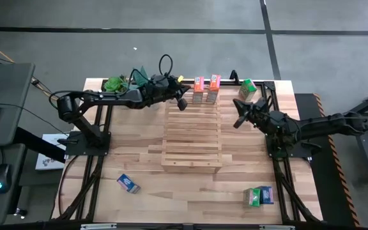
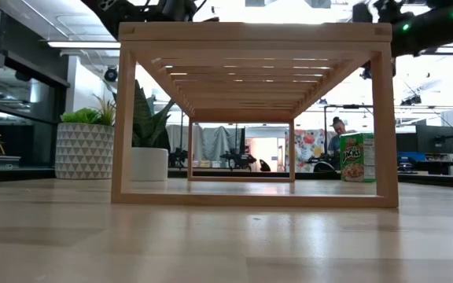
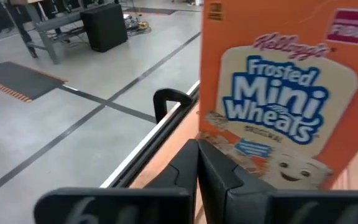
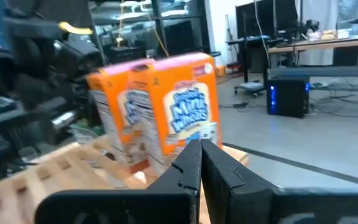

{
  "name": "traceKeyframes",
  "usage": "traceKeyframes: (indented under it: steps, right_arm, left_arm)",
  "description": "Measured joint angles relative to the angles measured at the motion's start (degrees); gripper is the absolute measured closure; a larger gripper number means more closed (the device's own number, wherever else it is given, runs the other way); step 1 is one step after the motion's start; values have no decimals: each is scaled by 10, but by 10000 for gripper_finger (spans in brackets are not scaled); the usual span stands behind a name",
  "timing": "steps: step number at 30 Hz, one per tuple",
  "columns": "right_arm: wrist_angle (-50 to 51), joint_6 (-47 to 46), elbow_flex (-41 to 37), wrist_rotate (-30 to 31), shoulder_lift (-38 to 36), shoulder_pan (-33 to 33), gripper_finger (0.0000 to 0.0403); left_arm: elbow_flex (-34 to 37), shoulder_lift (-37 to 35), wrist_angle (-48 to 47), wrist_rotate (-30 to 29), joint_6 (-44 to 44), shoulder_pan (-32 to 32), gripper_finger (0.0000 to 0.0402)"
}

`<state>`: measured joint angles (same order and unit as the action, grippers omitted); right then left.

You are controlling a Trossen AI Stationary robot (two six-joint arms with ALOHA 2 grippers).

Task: Stack cereal on shelf
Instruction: Put the orange cereal box on the shelf aligned with the other orange cereal box

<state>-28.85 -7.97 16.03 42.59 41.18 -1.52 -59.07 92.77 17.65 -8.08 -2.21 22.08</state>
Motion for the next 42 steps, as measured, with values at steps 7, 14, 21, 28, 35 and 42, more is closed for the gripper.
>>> traceKeyframes:
  steps: [7, 14, 21, 28, 35, 42]
  right_arm:
    - [126, -20, 97, -220, 72, -172, 403]
    - [282, 43, 209, -447, 131, -304, 403]
    - [248, 75, 209, -499, 200, -352, 403]
    - [185, 80, 209, -538, 233, -368, 403]
    - [174, 78, 209, -568, 234, -367, 403]
    - [186, 53, 209, -593, 234, -367, 403]
  left_arm:
    - [0, 0, 0, 3, 0, 9, 401]
    - [0, 0, -1, 5, 0, 8, 401]
    - [0, 0, 3, 5, -9, 8, 401]
    - [0, 0, 19, 9, -31, 9, 401]
    - [-1, 1, 28, 49, -24, 21, 401]
    - [-1, 14, 22, 48, -9, 23, 401]
